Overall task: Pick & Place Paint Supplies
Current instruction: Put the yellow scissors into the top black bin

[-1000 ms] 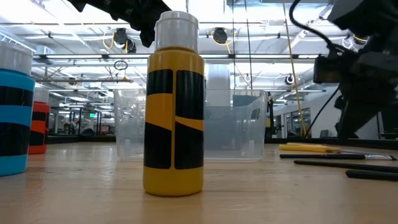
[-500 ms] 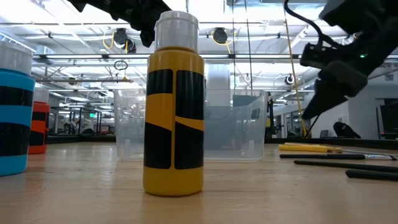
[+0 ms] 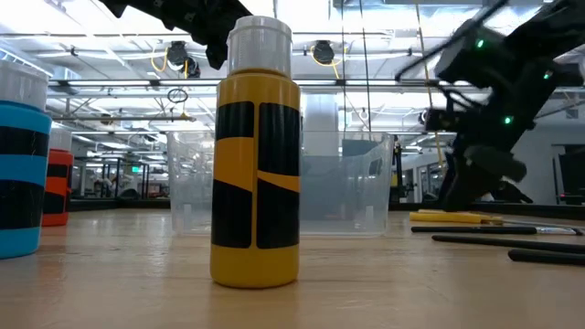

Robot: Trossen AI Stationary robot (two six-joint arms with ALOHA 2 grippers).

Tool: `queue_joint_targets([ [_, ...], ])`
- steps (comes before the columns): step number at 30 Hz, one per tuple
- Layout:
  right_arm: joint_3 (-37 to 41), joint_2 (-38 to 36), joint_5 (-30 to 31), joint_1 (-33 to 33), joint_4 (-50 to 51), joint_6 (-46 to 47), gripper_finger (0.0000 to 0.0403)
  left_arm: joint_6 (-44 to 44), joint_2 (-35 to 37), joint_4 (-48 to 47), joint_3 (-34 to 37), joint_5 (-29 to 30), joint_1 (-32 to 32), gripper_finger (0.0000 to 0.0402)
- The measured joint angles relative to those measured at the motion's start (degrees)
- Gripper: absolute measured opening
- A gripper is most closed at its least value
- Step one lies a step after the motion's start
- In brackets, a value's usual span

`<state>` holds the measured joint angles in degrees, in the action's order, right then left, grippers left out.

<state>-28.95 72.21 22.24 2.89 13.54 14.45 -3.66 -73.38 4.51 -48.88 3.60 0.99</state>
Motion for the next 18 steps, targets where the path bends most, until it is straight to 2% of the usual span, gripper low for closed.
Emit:
queue_joint_targets([
  [5,-0.19,5.92,-0.21,-2.13,-1.09,-0.61,0.0247,0.0,0.0,0.0,-0.01,0.0,0.0,0.0189],
  [10,-0.23,10.48,-6.59,-5.55,-0.04,1.53,0.0212,-0.02,0.0,0.0,-0.02,0.0,0.0,0.0189],
  [13,-0.24,12.97,-7.78,-7.3,1.71,3.9,0.0171,-0.02,-0.22,0.04,-0.02,0.0,0.0,0.0189],
  [18,-0.57,15.85,-9.08,-8.14,2.65,5.05,0.0074,-0.04,-0.59,-0.02,-0.02,0.0,0.0,0.0189],
])
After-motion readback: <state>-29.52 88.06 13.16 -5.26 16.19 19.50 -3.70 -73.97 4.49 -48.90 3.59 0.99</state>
